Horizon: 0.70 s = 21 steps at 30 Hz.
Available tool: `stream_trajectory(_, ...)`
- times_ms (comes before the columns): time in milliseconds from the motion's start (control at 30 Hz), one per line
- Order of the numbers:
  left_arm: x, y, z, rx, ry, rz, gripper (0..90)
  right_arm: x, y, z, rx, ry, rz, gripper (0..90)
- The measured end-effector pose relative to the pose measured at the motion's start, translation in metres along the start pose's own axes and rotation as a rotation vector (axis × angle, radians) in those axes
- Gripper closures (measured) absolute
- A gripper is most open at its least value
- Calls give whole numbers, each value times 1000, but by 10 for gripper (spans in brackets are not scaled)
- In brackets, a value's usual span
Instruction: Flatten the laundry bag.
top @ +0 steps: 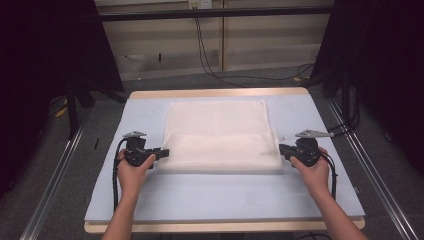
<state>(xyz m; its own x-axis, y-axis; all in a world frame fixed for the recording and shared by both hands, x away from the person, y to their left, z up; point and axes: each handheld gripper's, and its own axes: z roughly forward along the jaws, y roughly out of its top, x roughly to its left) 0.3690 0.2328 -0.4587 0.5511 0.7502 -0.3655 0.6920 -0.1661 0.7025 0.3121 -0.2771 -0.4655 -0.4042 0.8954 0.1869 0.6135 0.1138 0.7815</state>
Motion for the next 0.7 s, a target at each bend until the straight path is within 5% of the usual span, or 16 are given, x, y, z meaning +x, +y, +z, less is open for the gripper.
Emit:
stream_trajectory(100,-1,2,0,-10,-7,-11,651,1,1,-1,-9,9,2,757)
stream_trajectory(233,-4,3,-7,-24,-42,-8,819,4,0,-5,-30,43,-2,761)
stream_trajectory(700,-9,-17,-30,-46,-85,5,829,10,-17,-22,-45,124,-45,779)
